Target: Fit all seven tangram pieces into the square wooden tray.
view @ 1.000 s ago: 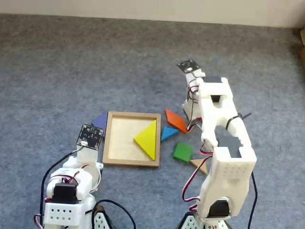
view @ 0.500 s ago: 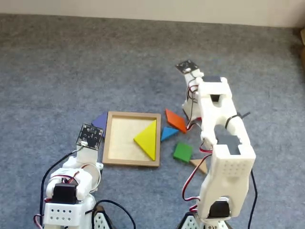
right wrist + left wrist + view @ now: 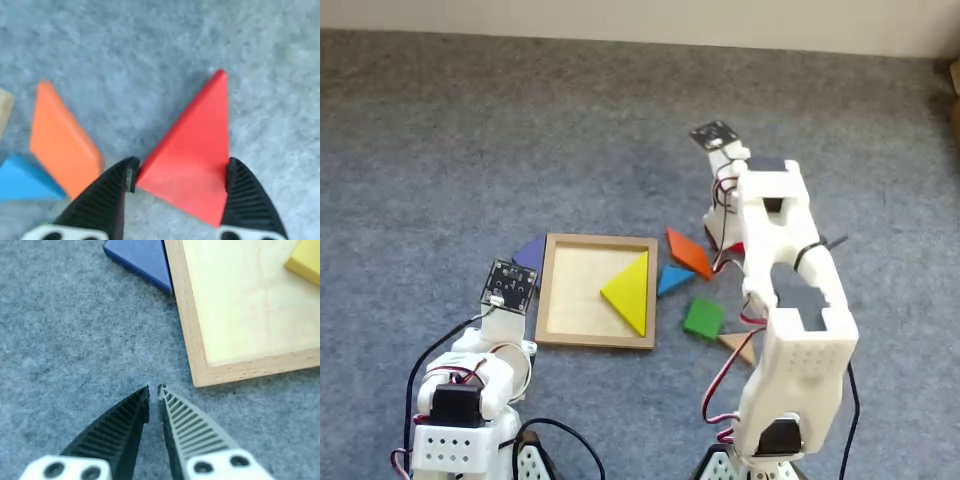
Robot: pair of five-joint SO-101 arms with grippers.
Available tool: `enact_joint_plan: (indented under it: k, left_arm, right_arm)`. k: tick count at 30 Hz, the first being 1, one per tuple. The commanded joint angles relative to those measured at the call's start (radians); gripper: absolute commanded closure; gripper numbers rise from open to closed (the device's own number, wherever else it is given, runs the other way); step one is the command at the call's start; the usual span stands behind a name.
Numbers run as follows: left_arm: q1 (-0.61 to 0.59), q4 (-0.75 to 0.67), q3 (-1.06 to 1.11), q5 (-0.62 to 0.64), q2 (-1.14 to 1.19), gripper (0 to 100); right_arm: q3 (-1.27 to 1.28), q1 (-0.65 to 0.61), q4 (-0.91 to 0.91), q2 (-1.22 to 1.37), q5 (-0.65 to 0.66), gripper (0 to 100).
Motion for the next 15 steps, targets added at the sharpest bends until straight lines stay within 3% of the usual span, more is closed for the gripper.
enact_joint_plan:
  k: [1,9,15]
  left_arm:
    - [-0.010,0.000,0.021,0.000,-0.041,95]
    - [-0.010,0.000,0.021,0.000,-0.041,95]
    - [-0.010,0.000,0.021,0.000,-0.041,95]
  right_arm:
    - [0.021,-0.010,0.001,-0.136,0.015,84.4]
    - [0.131,-0.087,0.004,-0.262,0.049,84.4]
    - [0.142,-0.070,-0.030,-0.268,0.037,82.8]
